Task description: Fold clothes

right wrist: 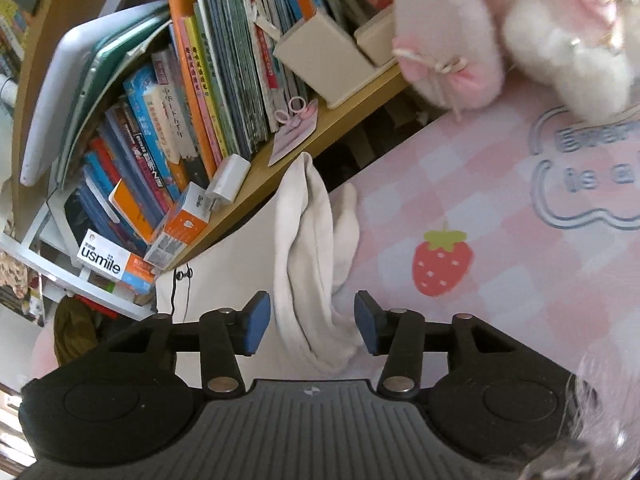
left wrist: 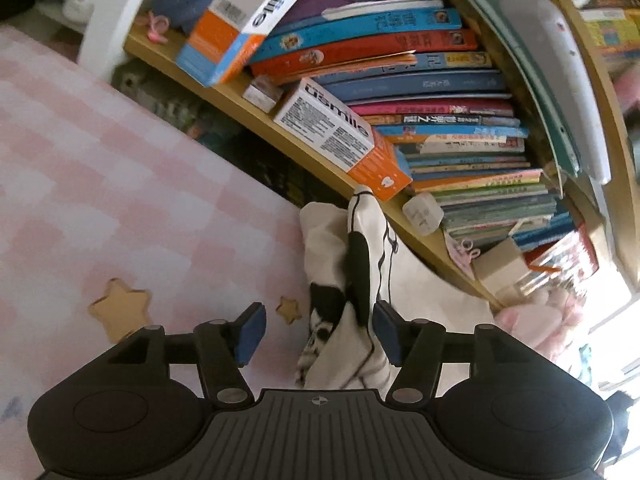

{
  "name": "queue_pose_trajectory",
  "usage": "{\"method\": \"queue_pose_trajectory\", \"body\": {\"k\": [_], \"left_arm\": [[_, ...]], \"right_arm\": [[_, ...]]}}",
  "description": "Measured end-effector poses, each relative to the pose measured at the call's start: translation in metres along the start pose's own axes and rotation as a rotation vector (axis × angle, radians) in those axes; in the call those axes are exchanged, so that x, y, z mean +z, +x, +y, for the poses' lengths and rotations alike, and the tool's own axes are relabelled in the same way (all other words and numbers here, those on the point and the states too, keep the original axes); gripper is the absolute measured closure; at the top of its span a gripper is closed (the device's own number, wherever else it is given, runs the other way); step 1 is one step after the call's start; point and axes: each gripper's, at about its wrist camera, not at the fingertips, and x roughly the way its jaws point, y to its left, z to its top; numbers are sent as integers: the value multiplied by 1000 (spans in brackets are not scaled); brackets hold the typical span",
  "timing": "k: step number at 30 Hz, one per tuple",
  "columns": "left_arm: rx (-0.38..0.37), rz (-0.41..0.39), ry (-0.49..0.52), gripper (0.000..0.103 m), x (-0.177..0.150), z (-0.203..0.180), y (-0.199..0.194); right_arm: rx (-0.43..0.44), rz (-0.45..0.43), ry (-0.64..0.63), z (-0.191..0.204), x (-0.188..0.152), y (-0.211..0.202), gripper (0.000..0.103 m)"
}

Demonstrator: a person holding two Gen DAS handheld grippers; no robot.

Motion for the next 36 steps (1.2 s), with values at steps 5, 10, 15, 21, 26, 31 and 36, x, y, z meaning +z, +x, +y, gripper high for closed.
{"method": "queue_pose_trajectory", "body": {"k": [5,10,15,21,26,31,36], "left_arm": [[44,-2,88,35,-23,-23,-34],[142,-38,195,28,-58,-57,-67],[216,-75,251,23,-97,-83,-90],[263,-78,259,16,-129,-94,-107],[288,-73,274,15,-149,-99,-114],[325,-118,319,15,-164,-108,-121],[359,-134,378,11,-175,-117,-123]], "right_arm": [[-51,6,-119,16,-15,-31,50],[-132,-14,-267,41,-42,-59,38],[-189,-68,-372,63,-75,-86,25],[-257,-129,-455,76,-106,-112,12],[-301,-124,-519,76,-130,-123,5],[-326,-115,-506,72,-147,-130,4],[-355,-117,-520,73,-158,-132,3]]}}
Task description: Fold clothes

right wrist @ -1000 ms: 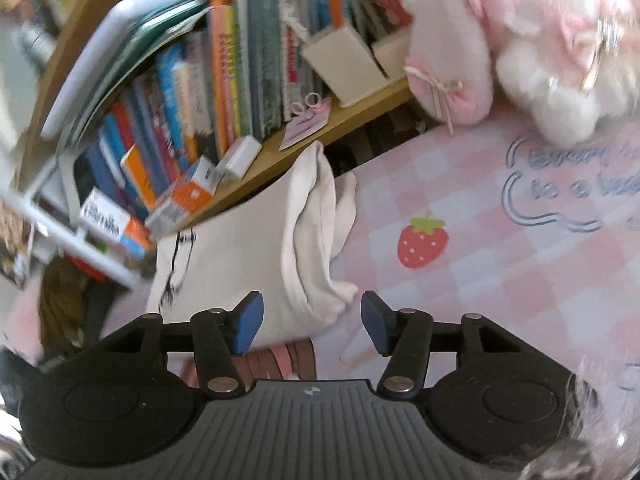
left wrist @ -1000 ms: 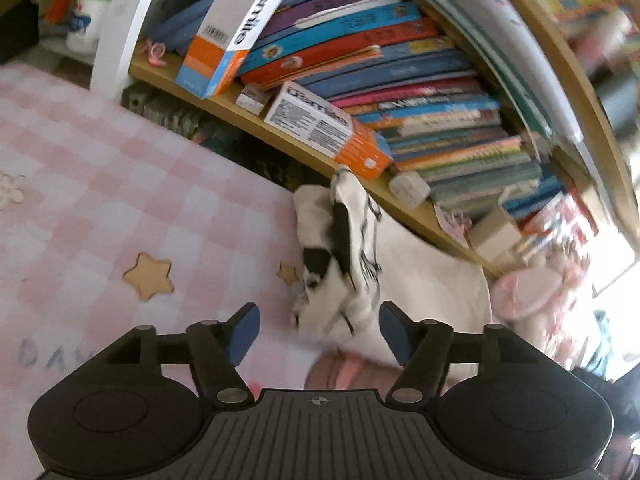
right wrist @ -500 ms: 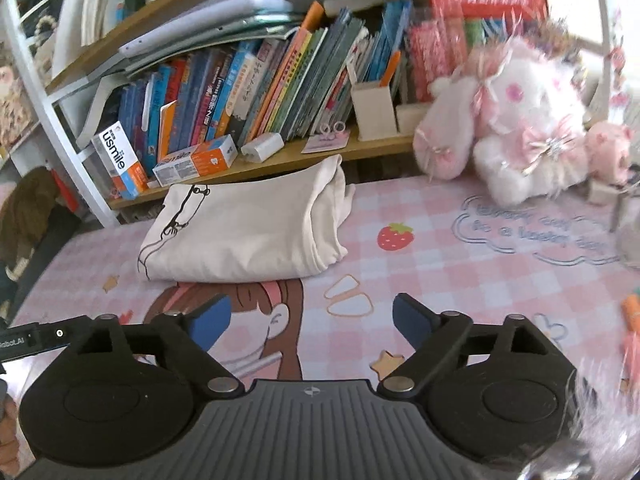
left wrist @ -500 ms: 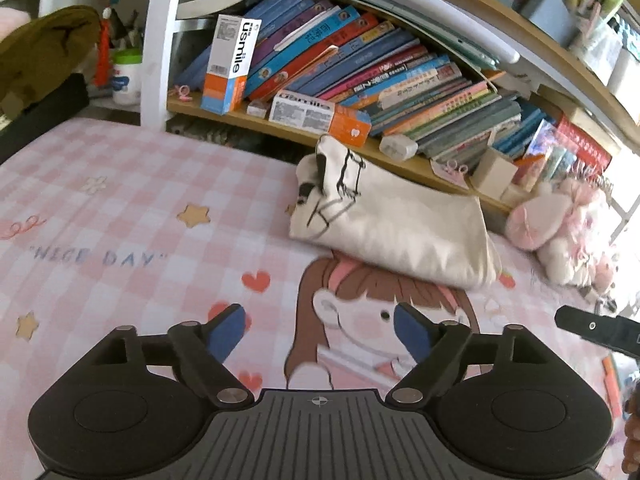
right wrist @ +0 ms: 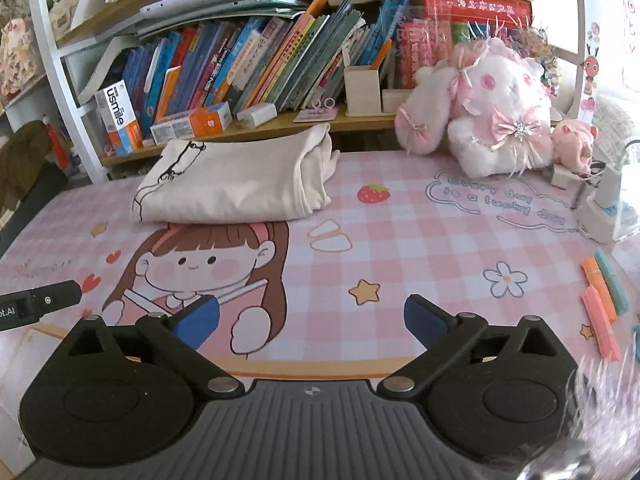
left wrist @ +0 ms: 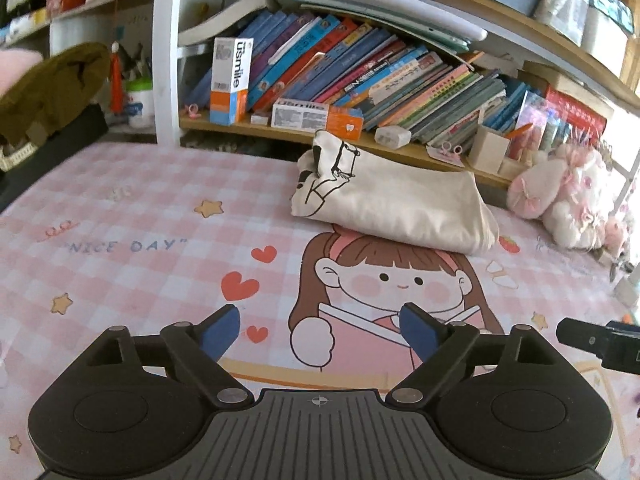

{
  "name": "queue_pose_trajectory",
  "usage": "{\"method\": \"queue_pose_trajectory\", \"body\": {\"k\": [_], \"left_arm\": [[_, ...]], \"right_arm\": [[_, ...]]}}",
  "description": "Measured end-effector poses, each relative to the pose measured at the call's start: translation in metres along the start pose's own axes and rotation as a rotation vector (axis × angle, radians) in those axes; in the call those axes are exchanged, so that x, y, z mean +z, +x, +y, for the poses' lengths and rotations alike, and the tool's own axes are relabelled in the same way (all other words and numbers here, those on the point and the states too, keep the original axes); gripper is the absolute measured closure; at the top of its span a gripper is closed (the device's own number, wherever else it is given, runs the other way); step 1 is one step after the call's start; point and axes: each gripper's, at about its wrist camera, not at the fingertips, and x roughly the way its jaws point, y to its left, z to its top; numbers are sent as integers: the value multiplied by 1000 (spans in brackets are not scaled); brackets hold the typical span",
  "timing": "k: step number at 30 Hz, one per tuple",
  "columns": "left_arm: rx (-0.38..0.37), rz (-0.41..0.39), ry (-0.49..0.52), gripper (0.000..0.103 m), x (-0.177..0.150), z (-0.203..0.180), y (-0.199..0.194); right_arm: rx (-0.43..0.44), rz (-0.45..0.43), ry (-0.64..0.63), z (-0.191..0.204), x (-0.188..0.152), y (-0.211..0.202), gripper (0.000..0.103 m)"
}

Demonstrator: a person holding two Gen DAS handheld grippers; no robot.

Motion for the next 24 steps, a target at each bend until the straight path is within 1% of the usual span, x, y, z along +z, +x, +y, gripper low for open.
{"method": "queue_pose_trajectory", "body": {"k": [5,12,24], "left_arm": [[29,-10,42,8,-3,-6,-3],[15,4,43,5,-3,-5,-1],[10,14,70,4,-2,-6,2]], "right_arm": [[-19,-1,-3,2,-3,-2,3],[-38,-9,-19,4,-1,-3,3],[-46,0,-29,8,1,2,2]]}}
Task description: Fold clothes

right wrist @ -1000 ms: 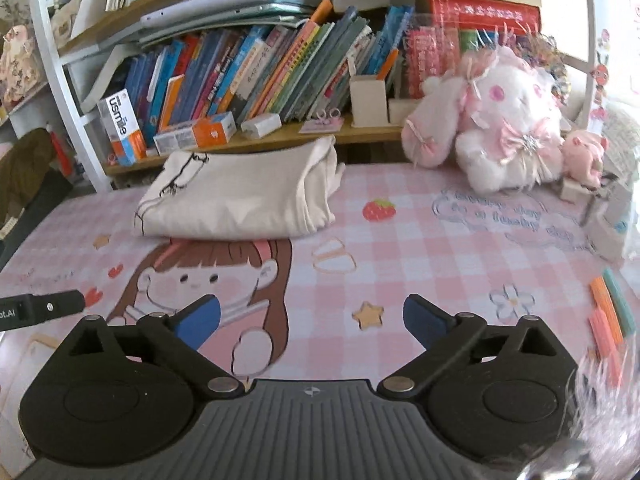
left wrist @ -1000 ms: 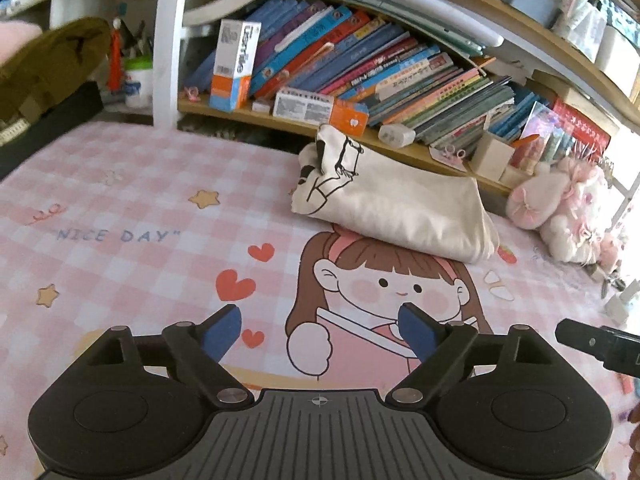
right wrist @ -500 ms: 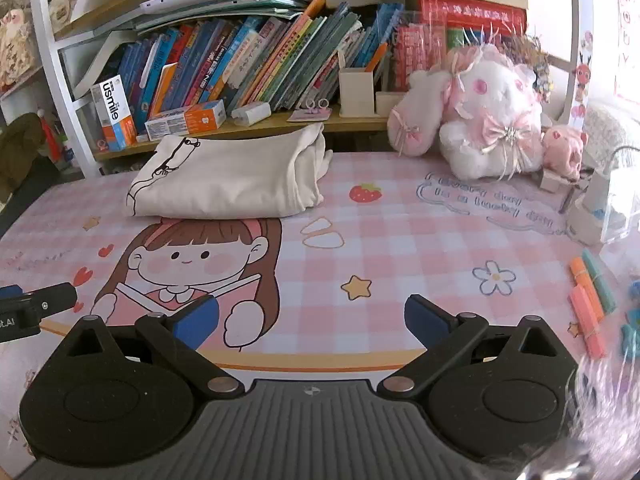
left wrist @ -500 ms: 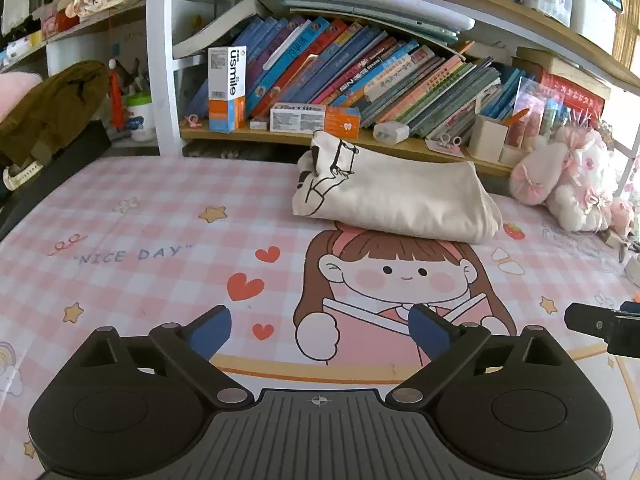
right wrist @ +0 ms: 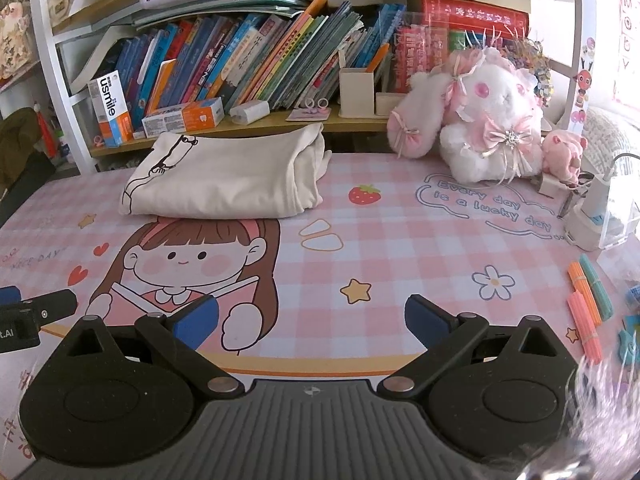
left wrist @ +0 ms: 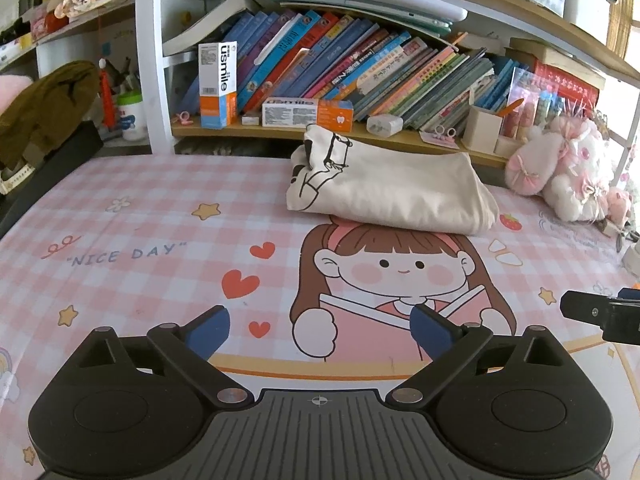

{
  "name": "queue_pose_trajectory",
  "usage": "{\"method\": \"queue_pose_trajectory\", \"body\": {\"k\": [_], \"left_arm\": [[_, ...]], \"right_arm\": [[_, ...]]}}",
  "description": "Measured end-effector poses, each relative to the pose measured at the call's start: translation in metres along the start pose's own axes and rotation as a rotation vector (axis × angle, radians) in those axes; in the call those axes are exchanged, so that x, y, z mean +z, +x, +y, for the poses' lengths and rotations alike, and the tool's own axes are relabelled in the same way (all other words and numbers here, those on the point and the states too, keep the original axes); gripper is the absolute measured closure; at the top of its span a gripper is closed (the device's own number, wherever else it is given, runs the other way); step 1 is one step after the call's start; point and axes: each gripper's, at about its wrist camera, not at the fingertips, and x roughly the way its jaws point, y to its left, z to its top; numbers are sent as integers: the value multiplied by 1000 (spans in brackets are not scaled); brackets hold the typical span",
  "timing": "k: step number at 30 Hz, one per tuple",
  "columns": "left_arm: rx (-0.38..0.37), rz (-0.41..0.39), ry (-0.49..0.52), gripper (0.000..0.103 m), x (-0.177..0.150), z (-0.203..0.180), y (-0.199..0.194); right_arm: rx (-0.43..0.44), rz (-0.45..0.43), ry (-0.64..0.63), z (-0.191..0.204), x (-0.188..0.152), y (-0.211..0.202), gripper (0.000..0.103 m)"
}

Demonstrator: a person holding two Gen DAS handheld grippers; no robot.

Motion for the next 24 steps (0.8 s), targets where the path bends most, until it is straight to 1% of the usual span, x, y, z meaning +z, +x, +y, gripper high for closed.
{"method": "queue_pose_trajectory", "body": {"k": [17,24], "left_arm": [[-5,16,23,4,1,0,4],[-3,19,22,1,2,0,6]], "right_arm": [[3,17,0,4,-1,7,2],[5,25,-2,5,-1,9,2]]}}
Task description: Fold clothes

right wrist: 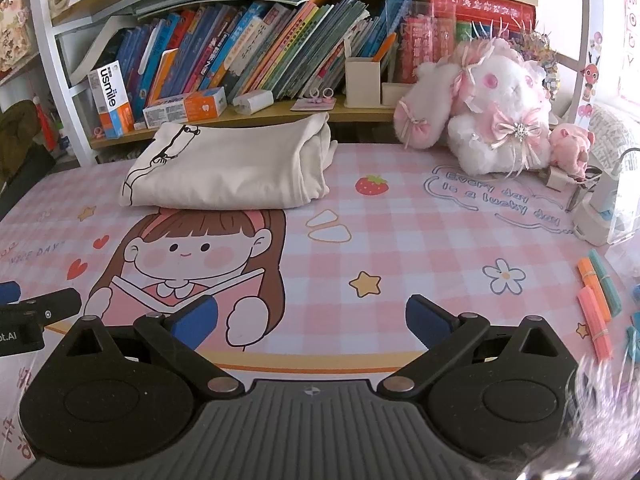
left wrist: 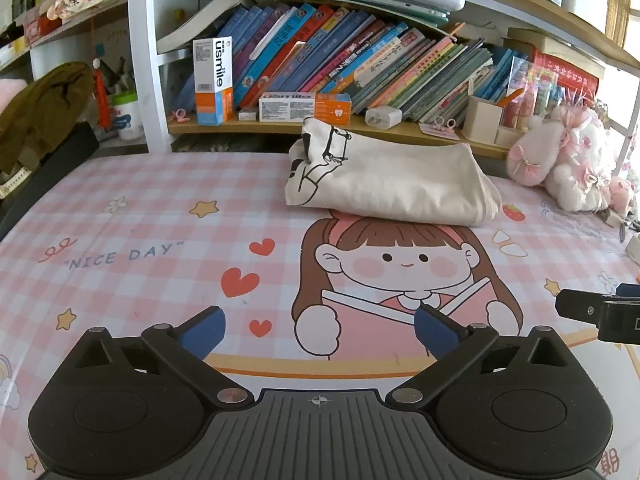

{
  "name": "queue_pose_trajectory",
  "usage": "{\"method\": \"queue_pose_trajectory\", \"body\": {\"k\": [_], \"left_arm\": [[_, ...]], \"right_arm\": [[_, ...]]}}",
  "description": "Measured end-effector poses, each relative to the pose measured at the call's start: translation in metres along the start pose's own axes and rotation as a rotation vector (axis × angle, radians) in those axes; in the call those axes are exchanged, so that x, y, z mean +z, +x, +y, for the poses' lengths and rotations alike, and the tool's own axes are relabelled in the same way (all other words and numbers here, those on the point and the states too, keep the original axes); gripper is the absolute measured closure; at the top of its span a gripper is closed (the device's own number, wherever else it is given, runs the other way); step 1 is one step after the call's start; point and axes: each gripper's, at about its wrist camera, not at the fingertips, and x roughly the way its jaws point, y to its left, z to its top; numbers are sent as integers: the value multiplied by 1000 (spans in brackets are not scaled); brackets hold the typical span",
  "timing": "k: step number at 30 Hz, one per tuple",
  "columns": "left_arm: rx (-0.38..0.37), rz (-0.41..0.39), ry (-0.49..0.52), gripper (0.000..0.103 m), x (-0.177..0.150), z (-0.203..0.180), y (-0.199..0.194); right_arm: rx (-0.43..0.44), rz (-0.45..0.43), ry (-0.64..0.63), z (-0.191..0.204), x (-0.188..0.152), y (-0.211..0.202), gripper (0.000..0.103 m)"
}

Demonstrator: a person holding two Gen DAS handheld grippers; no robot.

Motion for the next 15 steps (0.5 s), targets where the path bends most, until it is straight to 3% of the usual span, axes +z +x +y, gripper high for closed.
{"method": "queue_pose_trajectory", "body": {"k": [15], "left_arm": [[-3,5,11,0,-1,-1,3]], "right_arm": [[1,12,-2,1,0,6,2]]}}
